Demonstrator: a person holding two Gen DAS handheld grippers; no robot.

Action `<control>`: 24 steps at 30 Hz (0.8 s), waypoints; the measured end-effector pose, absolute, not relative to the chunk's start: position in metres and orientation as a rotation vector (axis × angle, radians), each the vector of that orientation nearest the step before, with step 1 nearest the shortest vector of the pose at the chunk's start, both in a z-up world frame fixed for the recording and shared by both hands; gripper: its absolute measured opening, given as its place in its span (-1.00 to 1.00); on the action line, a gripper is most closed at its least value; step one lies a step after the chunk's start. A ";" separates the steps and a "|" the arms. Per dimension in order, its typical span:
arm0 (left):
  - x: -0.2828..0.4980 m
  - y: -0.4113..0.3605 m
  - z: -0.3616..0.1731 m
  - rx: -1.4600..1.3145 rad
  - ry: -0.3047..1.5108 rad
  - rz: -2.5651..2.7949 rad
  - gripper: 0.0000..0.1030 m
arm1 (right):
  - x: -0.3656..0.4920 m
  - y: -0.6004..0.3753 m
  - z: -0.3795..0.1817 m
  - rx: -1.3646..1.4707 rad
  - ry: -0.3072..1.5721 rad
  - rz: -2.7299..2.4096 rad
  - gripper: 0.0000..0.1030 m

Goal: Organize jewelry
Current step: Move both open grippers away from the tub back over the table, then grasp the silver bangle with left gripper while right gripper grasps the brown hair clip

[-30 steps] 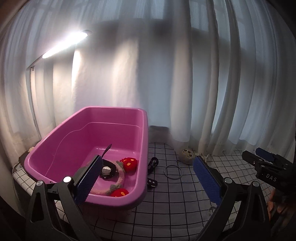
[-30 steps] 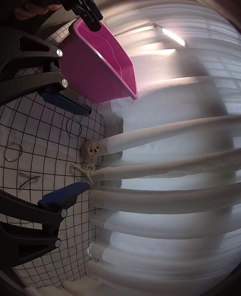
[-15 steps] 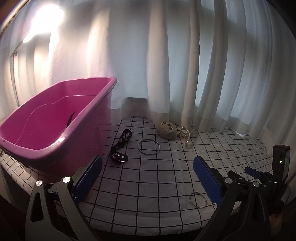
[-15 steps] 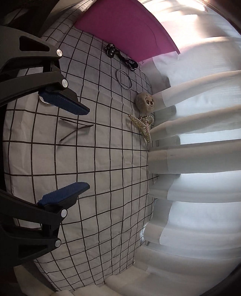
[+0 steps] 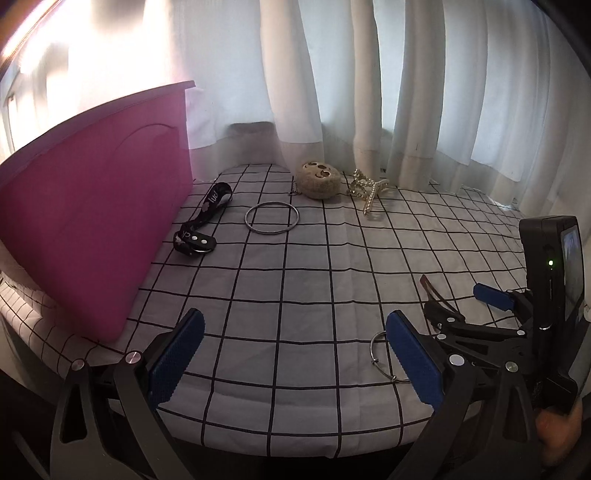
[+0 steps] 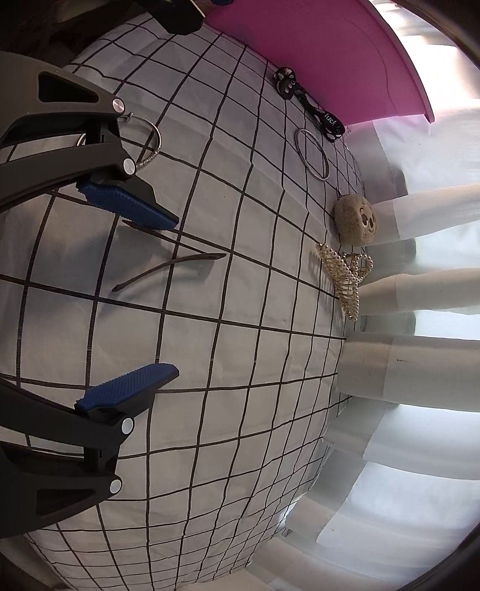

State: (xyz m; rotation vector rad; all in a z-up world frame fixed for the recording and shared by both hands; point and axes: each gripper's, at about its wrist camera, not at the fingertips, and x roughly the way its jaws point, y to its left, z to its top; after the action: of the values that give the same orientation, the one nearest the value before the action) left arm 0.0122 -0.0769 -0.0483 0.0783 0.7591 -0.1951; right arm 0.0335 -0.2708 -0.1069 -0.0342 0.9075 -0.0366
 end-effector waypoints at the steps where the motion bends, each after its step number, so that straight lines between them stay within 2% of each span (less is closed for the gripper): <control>1: 0.013 -0.081 -0.051 0.085 0.764 -0.195 0.88 | 0.033 -0.272 -0.108 -0.032 0.901 -0.031 0.39; 24: 0.022 -0.145 -0.105 0.147 0.912 -0.219 0.88 | 0.037 -0.325 -0.110 -0.004 0.857 -0.040 0.39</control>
State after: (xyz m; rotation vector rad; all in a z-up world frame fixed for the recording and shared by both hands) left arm 0.0224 -0.1454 -0.1052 0.1471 0.9122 -0.2186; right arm 0.0367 -0.3250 -0.1098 -0.0040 0.8569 -0.0398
